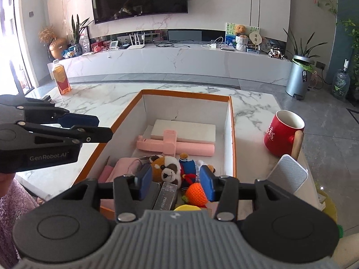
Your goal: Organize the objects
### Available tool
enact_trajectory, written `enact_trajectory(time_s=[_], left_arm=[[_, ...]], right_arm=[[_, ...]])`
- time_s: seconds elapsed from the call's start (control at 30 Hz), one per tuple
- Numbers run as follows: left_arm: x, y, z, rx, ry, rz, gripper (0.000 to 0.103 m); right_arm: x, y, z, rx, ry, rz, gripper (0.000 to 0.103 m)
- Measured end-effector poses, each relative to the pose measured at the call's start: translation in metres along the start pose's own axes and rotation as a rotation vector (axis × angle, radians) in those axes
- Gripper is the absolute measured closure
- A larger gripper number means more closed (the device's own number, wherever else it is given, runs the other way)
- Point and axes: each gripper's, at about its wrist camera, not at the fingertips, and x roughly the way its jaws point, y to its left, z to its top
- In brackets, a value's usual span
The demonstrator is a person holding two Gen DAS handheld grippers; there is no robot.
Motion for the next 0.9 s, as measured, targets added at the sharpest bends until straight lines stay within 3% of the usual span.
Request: enact_trajectory(time_s=[0.17, 0.23, 0.5, 0.6, 0.73, 0.9], left_arm=[[-0.010, -0.004, -0.009, -0.076, 0.010, 0.057, 0.052], [-0.014, -0.005, -0.016, -0.097, 0.017, 0.085, 0.042], [-0.032, -0.004, -0.043, -0.163, -0.002, 0.157, 0.022], [-0.035, -0.001, -0.052, -0.184, 0.010, 0.185, 0.020], [-0.040, 0.005, -0.064, -0.232, 0.024, 0.190, 0.020], [-0.049, 0.008, -0.072, -0.240, 0.026, 0.188, 0.020]], right_arm=[[-0.012, 0.005, -0.012, 0.007, -0.015, -0.022, 0.048], [-0.016, 0.005, -0.016, 0.019, -0.014, -0.029, 0.047], [-0.024, 0.014, -0.034, 0.048, -0.023, -0.049, 0.046], [-0.026, 0.020, -0.039, 0.052, -0.031, -0.053, 0.045], [-0.027, 0.031, -0.044, 0.040, -0.033, -0.037, 0.032], [-0.025, 0.046, -0.048, 0.015, -0.024, -0.030, 0.032]])
